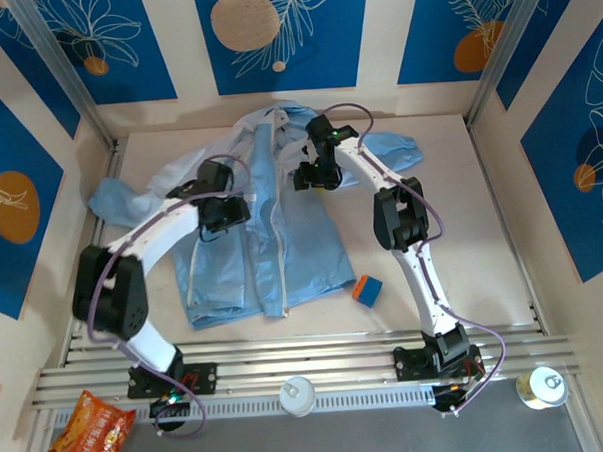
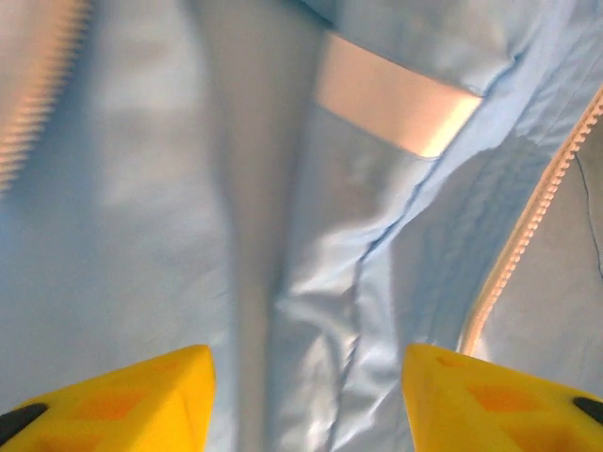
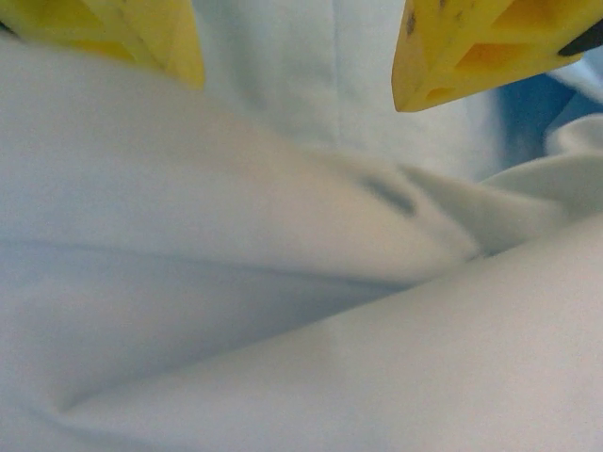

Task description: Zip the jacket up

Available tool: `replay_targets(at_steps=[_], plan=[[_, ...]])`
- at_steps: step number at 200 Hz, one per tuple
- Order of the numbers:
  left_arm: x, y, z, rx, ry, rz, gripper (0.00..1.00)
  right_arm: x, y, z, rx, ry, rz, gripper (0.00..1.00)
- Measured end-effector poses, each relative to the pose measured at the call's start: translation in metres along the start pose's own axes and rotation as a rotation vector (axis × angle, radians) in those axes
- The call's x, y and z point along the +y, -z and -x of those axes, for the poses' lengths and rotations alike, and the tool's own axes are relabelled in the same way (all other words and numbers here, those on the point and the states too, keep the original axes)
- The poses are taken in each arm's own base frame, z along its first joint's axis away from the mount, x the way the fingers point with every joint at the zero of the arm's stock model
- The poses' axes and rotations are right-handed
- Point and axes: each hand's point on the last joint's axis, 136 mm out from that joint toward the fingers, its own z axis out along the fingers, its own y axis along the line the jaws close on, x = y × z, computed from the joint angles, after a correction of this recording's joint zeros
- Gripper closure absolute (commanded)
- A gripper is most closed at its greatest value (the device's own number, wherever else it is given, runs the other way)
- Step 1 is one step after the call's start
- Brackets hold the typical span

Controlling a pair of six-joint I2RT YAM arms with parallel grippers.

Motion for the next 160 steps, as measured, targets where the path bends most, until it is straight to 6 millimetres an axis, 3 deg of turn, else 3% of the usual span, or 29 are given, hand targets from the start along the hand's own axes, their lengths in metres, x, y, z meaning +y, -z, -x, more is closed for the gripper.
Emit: replay_targets(at_steps=[17,37,67,100,124,160], plan=[[0.030,0.022,-0.013,-0.009,0.058,0.047,0.44,0.013,0.021,-0.001,-0.028,0.028,0.008,0.44],[0.069,0.034,-0.048,0.029,0.143,0.114,0.45,0.036,0.053,-0.011,-0.061,0.071,0.025,0.44],[0.118,0.043,-0.104,0.091,0.282,0.195,0.45,0.076,0.079,-0.050,-0.065,0.143,0.078,0.44],[0.143,0.050,-0.133,0.085,0.393,0.217,0.45,0.097,0.055,-0.112,0.042,0.158,0.123,0.44],[0.150,0.048,-0.142,0.079,0.433,0.220,0.53,0.101,0.031,-0.149,0.130,0.164,0.117,0.45],[0.148,0.036,-0.145,0.073,0.436,0.178,0.57,0.113,0.017,-0.172,0.169,0.189,0.137,0.48]])
